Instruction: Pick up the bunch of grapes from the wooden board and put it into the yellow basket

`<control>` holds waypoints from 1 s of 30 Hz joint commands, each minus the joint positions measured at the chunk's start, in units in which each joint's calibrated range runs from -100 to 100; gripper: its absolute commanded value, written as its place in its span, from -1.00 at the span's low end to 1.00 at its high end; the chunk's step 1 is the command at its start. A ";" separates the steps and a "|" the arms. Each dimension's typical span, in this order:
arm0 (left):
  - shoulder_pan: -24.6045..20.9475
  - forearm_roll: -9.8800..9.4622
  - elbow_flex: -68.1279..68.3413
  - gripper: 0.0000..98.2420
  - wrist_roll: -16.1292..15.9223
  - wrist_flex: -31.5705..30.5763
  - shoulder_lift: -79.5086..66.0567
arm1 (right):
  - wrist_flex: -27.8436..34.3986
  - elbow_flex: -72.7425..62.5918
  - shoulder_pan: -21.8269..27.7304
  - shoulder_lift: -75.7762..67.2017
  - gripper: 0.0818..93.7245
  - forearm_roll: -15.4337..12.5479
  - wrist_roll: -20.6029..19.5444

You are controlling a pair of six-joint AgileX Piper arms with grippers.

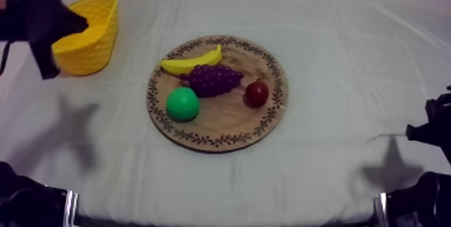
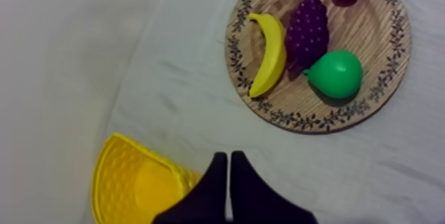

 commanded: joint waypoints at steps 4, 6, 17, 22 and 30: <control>2.92 -1.96 -8.91 -1.00 1.52 0.69 14.38 | -0.02 -0.05 -0.01 0.01 -0.99 -0.01 0.00; 4.20 -2.84 -11.76 -1.00 2.10 1.03 18.03 | -0.02 -0.05 -0.01 0.01 -0.99 -0.01 0.00; 10.65 -5.62 -22.64 -0.93 4.04 1.78 34.09 | -0.02 -0.05 -0.01 0.01 -0.99 -0.01 0.00; 12.96 -6.05 -26.22 -0.85 4.36 3.84 39.52 | -0.02 -0.05 -0.01 0.01 -0.99 -0.01 0.00; 15.62 -7.18 -32.96 -0.81 6.68 9.18 46.69 | -0.02 -0.05 -0.01 0.01 -0.99 -0.01 0.00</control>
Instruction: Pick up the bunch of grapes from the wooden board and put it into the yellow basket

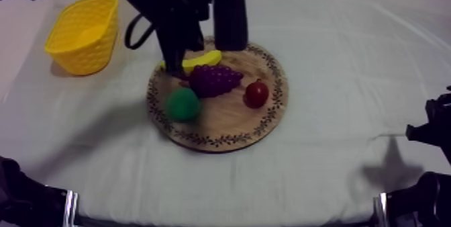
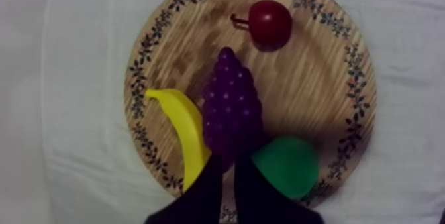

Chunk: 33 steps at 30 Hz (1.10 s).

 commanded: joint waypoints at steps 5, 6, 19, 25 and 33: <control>0.42 -1.60 -3.48 -0.51 3.59 3.94 3.97 | -0.02 -0.05 -0.01 0.01 -0.99 -0.01 -0.09; 0.41 -1.79 -3.80 -0.41 4.22 4.36 4.42 | -0.02 -0.05 -0.01 0.01 -0.99 -0.01 -0.09; 1.14 -2.32 -6.47 0.46 6.13 6.54 8.28 | -0.02 -0.05 -0.01 0.01 -0.99 -0.01 -0.09; 1.30 -2.41 -7.76 0.56 6.08 6.74 10.90 | -0.02 -0.05 -0.01 0.01 -0.99 -0.01 -0.09; 1.63 -3.36 -10.74 0.58 5.59 6.28 17.86 | -0.02 -0.05 -0.01 0.01 -0.99 -0.01 -0.09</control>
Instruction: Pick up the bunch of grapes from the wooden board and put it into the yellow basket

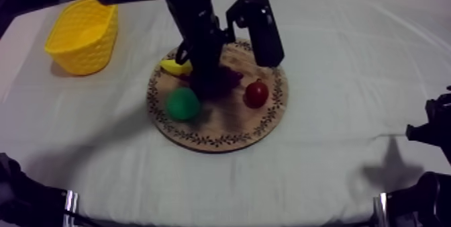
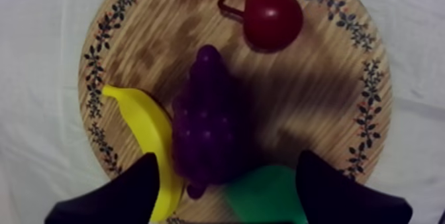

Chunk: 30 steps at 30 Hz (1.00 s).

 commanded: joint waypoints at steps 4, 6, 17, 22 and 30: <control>0.34 -0.77 -1.71 0.62 0.02 0.08 4.40 | -0.02 -0.05 -0.01 0.01 -0.99 -0.01 0.01; 0.42 -0.95 -2.45 0.64 -0.05 0.10 5.70 | -0.02 -0.05 -0.01 0.01 -0.99 -0.01 0.01; -0.03 -1.23 -6.58 0.66 -0.44 0.58 11.16 | -0.02 -0.05 -0.01 0.01 -0.99 -0.01 0.01; -0.25 -1.30 -8.65 0.65 -0.61 0.99 13.41 | -0.02 -0.05 -0.01 0.01 -0.99 -0.01 0.01; -0.50 -1.83 -10.66 0.61 0.13 2.58 16.56 | -0.02 -0.05 -0.01 0.01 -0.99 -0.01 0.01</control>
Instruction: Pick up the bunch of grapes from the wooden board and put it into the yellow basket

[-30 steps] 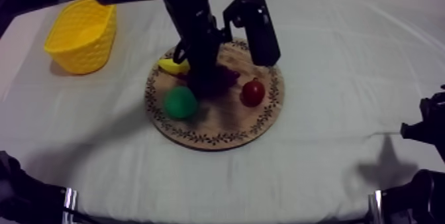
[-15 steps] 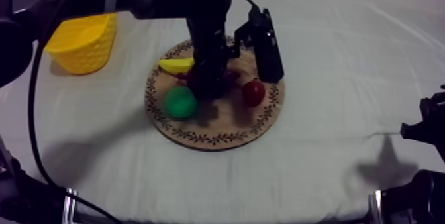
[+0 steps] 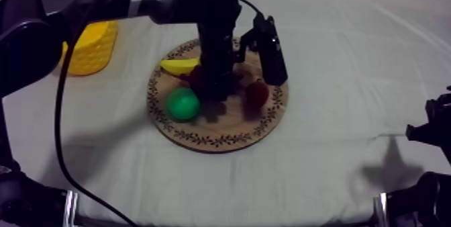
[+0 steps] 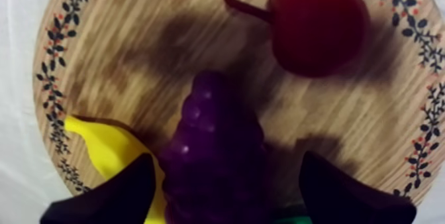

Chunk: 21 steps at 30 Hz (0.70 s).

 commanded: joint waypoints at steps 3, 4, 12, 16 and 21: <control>-0.19 -0.31 -0.21 0.53 0.61 0.81 1.04 | -0.02 -0.05 -0.01 0.01 -0.99 -0.01 0.01; -0.24 -0.38 -0.27 0.51 0.64 1.04 1.31 | -0.02 -0.05 -0.01 0.01 -0.99 -0.01 0.01; -0.42 -0.70 -1.69 0.09 1.12 3.20 3.25 | -0.02 -0.05 -0.01 0.01 -0.99 -0.01 0.01; -0.43 -0.75 -2.31 -0.17 1.18 3.68 3.69 | -0.02 -0.05 -0.01 0.01 -0.99 -0.01 0.01; -0.60 -0.59 -2.52 -0.35 1.20 3.39 3.36 | -0.02 -0.05 -0.01 0.01 -0.99 -0.01 0.01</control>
